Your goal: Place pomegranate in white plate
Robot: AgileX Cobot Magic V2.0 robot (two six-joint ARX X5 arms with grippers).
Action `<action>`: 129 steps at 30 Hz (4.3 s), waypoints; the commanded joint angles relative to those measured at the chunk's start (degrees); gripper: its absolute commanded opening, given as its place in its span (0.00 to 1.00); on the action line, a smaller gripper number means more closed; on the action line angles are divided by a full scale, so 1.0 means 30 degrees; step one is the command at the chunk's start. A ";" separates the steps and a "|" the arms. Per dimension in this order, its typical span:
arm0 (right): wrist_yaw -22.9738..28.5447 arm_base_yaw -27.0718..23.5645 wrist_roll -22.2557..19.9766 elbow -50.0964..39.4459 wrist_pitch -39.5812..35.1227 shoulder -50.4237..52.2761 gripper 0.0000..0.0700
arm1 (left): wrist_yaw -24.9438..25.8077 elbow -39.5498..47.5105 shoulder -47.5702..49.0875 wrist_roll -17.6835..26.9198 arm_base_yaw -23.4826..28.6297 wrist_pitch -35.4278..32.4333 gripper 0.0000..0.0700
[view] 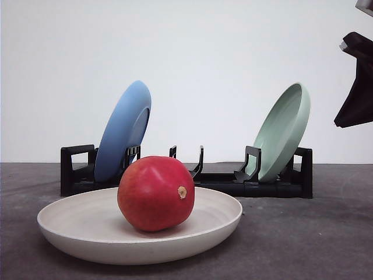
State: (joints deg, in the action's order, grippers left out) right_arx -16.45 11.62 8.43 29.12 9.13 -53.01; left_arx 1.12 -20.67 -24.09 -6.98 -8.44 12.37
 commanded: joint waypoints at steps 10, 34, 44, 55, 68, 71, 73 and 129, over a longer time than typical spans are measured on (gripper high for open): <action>-0.0007 0.0080 0.0044 0.0051 -0.0189 -0.0146 0.04 | -0.0959 0.5064 0.6292 0.0199 0.1546 -0.1041 0.01; -0.0007 0.0080 0.0044 0.0051 -0.0189 -0.0146 0.04 | -0.0218 0.6660 0.7980 0.1985 0.2293 -0.0535 0.01; -0.0007 0.0080 0.0044 0.0051 -0.0189 -0.0146 0.04 | -0.0212 0.6660 0.7974 0.1979 0.2293 -0.0535 0.01; 0.0391 0.0080 -0.3186 -0.0074 0.0186 0.1501 0.04 | -0.0218 0.6660 0.7974 0.1979 0.2293 -0.0535 0.01; 0.4649 -0.1974 -0.4278 -0.6512 -0.0163 1.1442 0.04 | -0.0219 0.6660 0.7974 0.1979 0.2293 -0.0535 0.01; 0.4670 -0.2680 -0.3582 -0.7862 -0.0550 1.3356 0.04 | -0.0218 0.6660 0.7974 0.1979 0.2293 -0.0535 0.01; 0.4757 -0.3115 -0.3279 -0.8729 -0.1182 1.4541 0.04 | -0.0218 0.6660 0.7974 0.1979 0.2293 -0.0535 0.01; 0.5501 -0.3956 -0.3009 -0.9500 -0.1049 1.7602 0.04 | -0.0224 0.6660 0.7974 0.1979 0.2293 -0.0542 0.01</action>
State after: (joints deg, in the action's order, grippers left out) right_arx -0.01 -0.12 -1.23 0.84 6.61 -0.14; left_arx 0.19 -1.21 -0.21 -1.51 -1.56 10.50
